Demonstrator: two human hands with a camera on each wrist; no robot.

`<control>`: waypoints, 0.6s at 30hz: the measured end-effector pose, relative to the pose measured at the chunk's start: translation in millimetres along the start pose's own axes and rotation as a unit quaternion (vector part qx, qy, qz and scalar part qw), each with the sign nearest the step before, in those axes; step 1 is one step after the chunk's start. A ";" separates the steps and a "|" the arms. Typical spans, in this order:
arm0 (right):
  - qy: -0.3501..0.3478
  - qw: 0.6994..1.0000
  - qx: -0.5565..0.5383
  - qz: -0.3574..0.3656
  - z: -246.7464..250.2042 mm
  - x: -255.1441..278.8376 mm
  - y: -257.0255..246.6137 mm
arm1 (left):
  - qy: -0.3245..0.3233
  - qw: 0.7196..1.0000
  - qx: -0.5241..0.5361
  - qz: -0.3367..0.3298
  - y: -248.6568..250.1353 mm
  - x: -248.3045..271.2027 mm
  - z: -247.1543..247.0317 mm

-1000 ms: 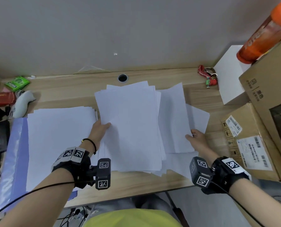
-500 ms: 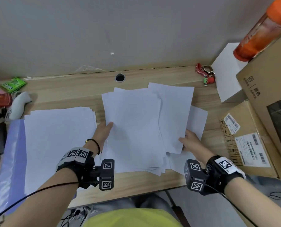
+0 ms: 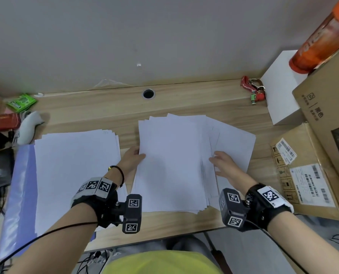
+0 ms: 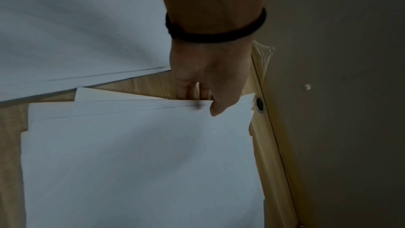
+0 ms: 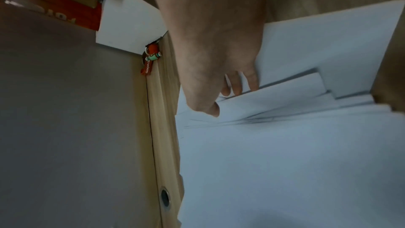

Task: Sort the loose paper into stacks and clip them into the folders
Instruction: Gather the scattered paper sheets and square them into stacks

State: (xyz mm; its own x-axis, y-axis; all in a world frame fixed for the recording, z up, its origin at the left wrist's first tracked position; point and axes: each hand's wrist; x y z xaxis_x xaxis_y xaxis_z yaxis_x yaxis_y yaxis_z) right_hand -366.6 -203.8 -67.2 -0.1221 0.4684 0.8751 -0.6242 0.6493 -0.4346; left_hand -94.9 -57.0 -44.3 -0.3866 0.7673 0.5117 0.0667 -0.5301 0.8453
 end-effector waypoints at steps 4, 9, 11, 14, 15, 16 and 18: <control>-0.016 0.995 -0.078 -0.067 -3.9 -5.9 -7.6 | -0.023 1.000 0.011 -0.001 3.6 -2.3 -11.4; -0.004 0.997 -0.028 -0.073 -9.5 -9.5 -3.9 | -0.028 0.999 0.034 0.018 -11.2 -5.8 -17.2; -0.004 0.997 -0.046 -0.055 -12.2 -2.2 -4.6 | -0.029 0.998 0.041 0.024 -16.2 -6.6 -17.8; -0.002 0.997 -0.071 -0.034 -12.5 0.2 0.5 | -0.043 0.998 0.030 0.025 -24.2 -8.4 -15.4; 0.000 0.997 -0.071 -0.022 -12.8 1.4 1.5 | -0.048 0.998 0.026 0.026 -26.4 -8.5 -14.2; -0.001 0.998 -0.068 -0.014 -13.3 1.2 3.1 | -0.051 0.998 0.023 0.027 -28.5 -8.5 -13.2; -0.018 0.997 -0.071 -0.008 -14.7 1.5 6.3 | -0.060 0.998 0.015 0.023 -29.3 -5.6 -13.6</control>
State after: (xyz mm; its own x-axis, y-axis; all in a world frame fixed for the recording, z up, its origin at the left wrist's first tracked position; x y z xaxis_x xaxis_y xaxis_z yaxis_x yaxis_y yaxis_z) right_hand -359.3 -190.2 -71.8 -0.1426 0.4373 0.8879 -0.5113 0.7356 -0.4444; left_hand -107.1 -50.7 -74.0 -0.2694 0.7808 0.5638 0.1111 -0.5563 0.8235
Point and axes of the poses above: each hand's wrist, its own x-axis away from the middle knuckle, its own z-axis out of the back of the hand, y = z × x, and after that the axes turned 13 degrees about -z, right-handed
